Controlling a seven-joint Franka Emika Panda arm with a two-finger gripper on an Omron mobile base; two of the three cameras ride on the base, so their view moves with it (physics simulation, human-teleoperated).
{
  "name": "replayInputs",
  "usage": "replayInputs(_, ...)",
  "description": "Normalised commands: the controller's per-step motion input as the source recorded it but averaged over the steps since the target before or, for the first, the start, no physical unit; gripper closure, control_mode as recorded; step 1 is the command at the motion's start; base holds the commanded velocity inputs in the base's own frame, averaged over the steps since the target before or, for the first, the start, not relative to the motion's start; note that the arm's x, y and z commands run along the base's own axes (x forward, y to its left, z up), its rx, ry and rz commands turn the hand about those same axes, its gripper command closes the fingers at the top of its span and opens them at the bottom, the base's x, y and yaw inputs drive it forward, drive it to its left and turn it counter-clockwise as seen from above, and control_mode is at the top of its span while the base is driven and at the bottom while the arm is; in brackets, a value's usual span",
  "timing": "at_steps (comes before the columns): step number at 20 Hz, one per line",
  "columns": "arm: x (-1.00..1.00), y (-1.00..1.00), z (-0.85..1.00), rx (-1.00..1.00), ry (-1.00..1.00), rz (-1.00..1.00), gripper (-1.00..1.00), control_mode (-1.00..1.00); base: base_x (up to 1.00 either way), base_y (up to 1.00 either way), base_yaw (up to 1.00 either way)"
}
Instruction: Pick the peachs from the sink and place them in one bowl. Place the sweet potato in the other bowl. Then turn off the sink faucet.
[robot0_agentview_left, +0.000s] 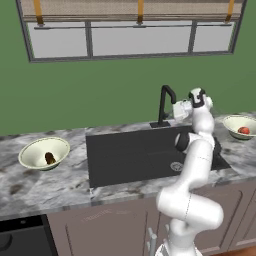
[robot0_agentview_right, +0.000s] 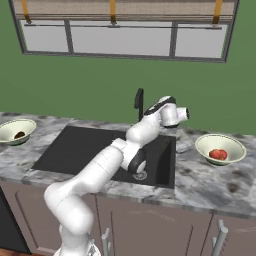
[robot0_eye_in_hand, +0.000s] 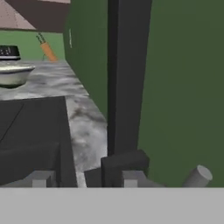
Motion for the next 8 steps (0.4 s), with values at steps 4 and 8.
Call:
replayInputs(4,0.48,0.65,0.0,-0.13,0.0,0.29,-1.0,-1.0,0.0,0.0,0.0)
replayInputs(8,0.29,0.69,0.0,-0.15,0.0,0.28,-1.0,-1.0,0.0,0.0,0.0)
